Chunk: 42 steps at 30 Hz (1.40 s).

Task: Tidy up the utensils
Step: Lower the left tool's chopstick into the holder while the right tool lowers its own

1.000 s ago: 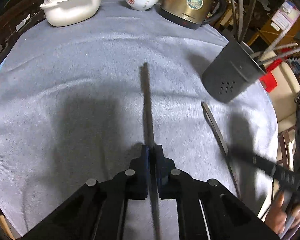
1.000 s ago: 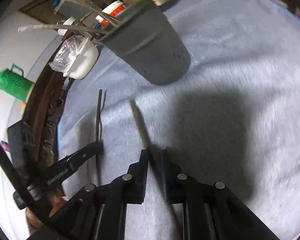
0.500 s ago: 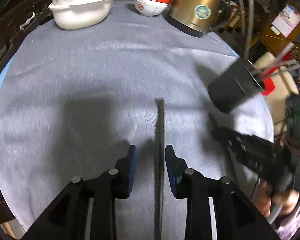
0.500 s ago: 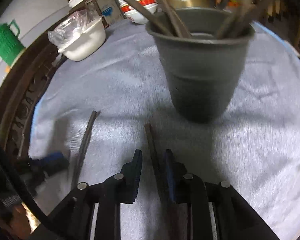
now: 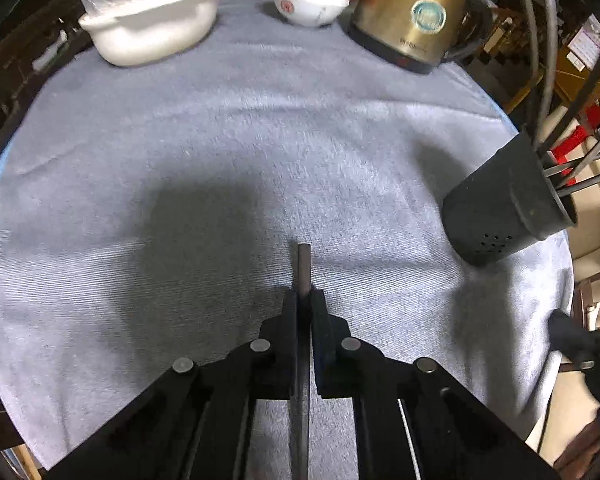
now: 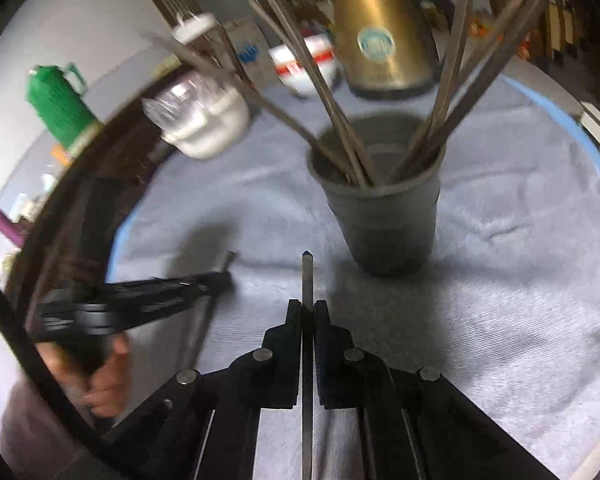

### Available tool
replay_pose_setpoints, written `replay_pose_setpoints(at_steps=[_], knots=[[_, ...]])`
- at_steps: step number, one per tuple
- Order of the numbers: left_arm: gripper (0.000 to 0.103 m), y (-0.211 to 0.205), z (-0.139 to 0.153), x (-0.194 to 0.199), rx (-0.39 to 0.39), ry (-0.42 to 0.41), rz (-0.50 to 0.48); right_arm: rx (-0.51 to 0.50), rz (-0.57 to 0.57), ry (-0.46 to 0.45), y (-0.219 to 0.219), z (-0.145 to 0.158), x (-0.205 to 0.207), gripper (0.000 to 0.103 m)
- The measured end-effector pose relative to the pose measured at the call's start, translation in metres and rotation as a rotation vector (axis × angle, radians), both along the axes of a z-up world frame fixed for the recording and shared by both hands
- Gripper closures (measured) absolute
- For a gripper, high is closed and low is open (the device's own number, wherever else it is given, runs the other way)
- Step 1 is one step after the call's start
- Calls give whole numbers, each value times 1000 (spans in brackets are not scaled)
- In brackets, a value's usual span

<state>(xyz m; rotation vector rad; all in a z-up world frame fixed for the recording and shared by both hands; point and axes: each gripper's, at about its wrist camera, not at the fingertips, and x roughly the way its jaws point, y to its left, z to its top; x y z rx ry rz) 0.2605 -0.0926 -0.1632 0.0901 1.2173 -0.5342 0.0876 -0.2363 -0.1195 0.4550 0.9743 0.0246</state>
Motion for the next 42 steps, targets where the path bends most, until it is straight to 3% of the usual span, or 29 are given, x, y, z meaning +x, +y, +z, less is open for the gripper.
replay_pose_setpoints(at_steps=[5,13,22,27,32,36,42], knots=[[97,23,53,-26,-88,-86,1,-6,-3,-133,-15,44,-31,97],[97,31,174,-59,-257,-358,-19,-33,-124,-451,-39,119,-64,97],[97,14,269,-75,-414,-571,16,-95,-225,-591,-59,172,-69,97],[97,-16,288,-67,-476,-643,51,-134,-303,-642,-72,193,-62,97],[97,-46,280,-58,-503,-672,78,-224,-369,-669,-82,203,-58,97],[97,-67,259,-57,-462,-669,86,-242,-360,-616,-82,187,-45,97],[97,-84,215,-49,-374,-591,77,-209,-317,-517,-83,159,-34,97]])
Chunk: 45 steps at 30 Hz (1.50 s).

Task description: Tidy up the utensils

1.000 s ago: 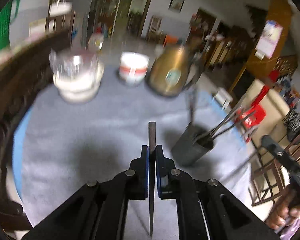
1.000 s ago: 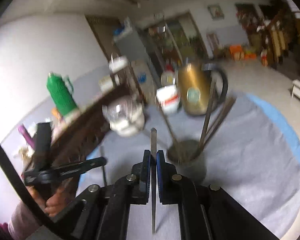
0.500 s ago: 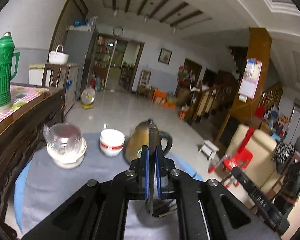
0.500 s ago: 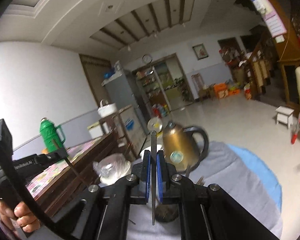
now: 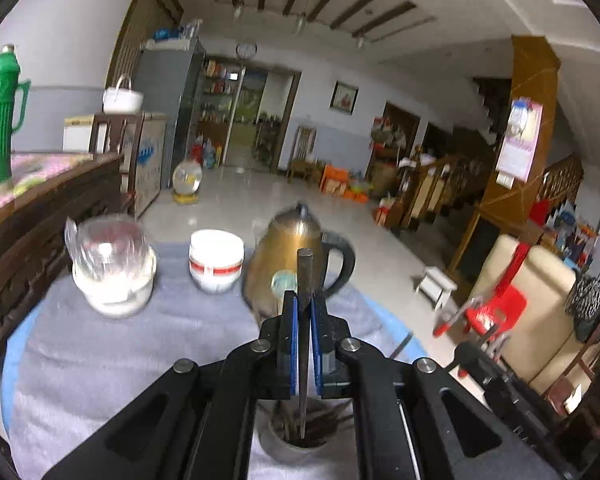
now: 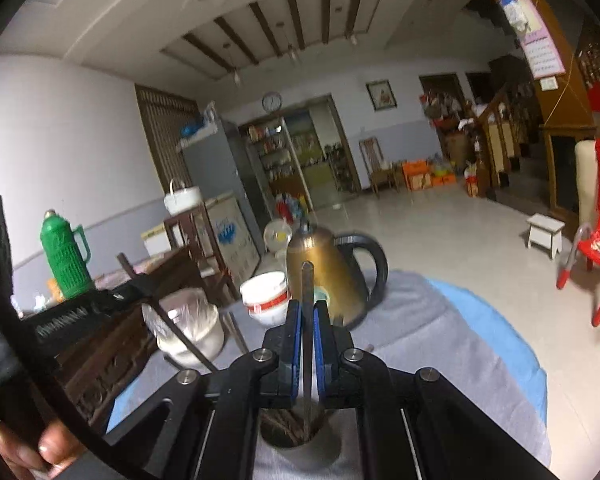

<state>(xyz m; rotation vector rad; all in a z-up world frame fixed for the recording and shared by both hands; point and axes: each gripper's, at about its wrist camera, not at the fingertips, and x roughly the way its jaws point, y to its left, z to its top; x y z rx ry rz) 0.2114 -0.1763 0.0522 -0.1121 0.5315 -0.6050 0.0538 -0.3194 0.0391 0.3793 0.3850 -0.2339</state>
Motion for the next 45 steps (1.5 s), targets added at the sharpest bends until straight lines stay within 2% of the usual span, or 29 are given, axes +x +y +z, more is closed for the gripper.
replay_pose_setpoints(at_steps=[6,8,9,11,14,15,18,20,25,27,32,39,45], knots=[[97,-3,-27,-10,101,64,-9,63,45,94,-3,-20,1,96],[92,3,-30,-19,135,62,-11,103,53,109,-6,-25,-2,94],[87,6,-31,-25,162,58,-10,123,60,112,-6,-28,-3,94],[46,14,-32,-36,219,47,-7,158,75,115,-7,-30,-7,94],[36,29,-30,-55,299,-19,50,214,96,124,-8,-32,-14,93],[30,34,-29,-61,328,-30,65,233,101,117,-8,-32,-19,91],[27,50,-28,-80,393,-54,114,274,101,87,-6,-30,-37,74],[23,60,-27,-91,412,-73,144,303,103,54,-1,-30,-51,41],[21,83,-16,-126,448,-136,200,259,99,2,26,-21,-86,39],[15,91,-12,-137,455,-158,218,232,101,-10,38,-14,-99,39],[11,110,5,-174,486,-241,288,187,108,-35,64,2,-134,39],[4,139,35,-217,457,-295,317,64,94,-62,105,34,-182,39],[4,148,50,-234,464,-342,330,-6,86,-72,132,49,-198,39]])
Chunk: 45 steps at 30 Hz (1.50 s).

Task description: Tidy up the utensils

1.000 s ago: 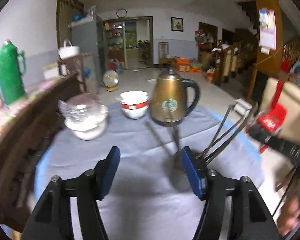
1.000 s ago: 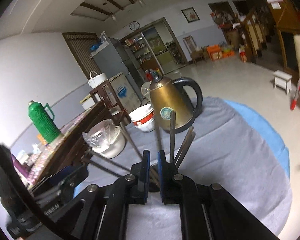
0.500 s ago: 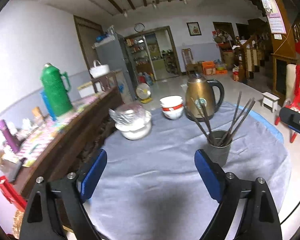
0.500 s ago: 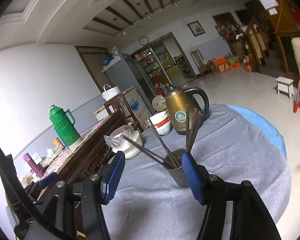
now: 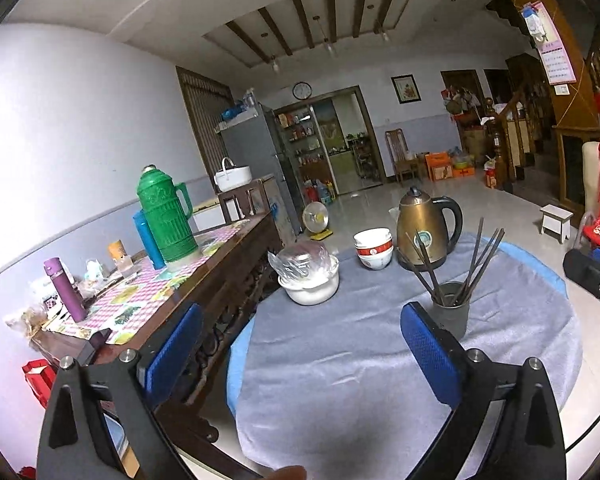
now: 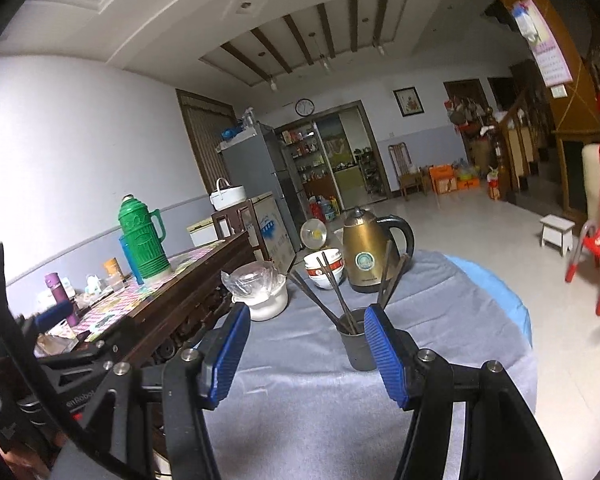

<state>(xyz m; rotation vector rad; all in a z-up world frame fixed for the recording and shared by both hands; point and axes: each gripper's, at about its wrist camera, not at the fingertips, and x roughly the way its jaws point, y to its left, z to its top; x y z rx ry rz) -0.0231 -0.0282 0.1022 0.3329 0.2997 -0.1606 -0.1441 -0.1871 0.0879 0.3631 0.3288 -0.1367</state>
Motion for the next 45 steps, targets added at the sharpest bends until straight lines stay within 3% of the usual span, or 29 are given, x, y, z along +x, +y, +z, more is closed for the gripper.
replay_pose_setpoints(at_steps=[45], knots=[[4,22,11,-15,-27,-24,69,-55,-38,-4,26,3,-32,39]])
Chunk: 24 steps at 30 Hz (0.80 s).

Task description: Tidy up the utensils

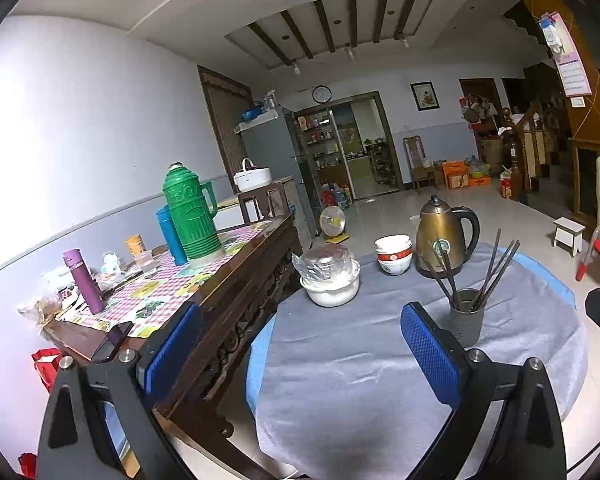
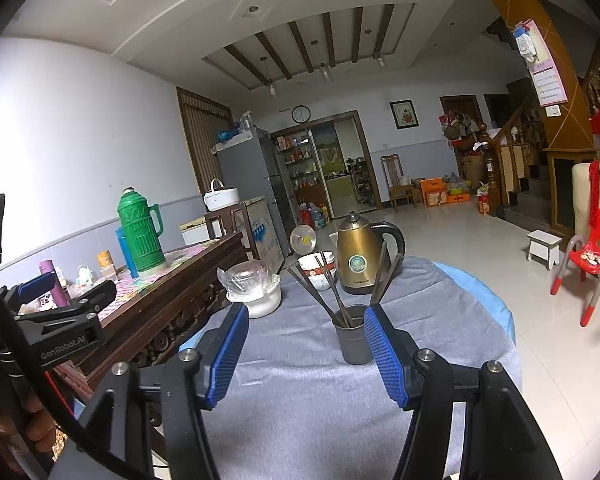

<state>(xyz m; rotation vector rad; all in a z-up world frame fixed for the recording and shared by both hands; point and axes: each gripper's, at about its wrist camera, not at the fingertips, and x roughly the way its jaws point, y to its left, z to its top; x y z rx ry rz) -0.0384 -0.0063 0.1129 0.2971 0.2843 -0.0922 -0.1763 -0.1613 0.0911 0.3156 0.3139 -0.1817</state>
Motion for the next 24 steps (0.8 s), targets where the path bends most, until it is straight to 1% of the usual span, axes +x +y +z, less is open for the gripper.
replay_pose_setpoints(at_steps=[12,24], knots=[[3,2,-4,2,2,8,9,-21,-47,24,1,-5,1,39],[3,6,-6,2,-8,18,11,-30,-60,50,2,-8,5,39]])
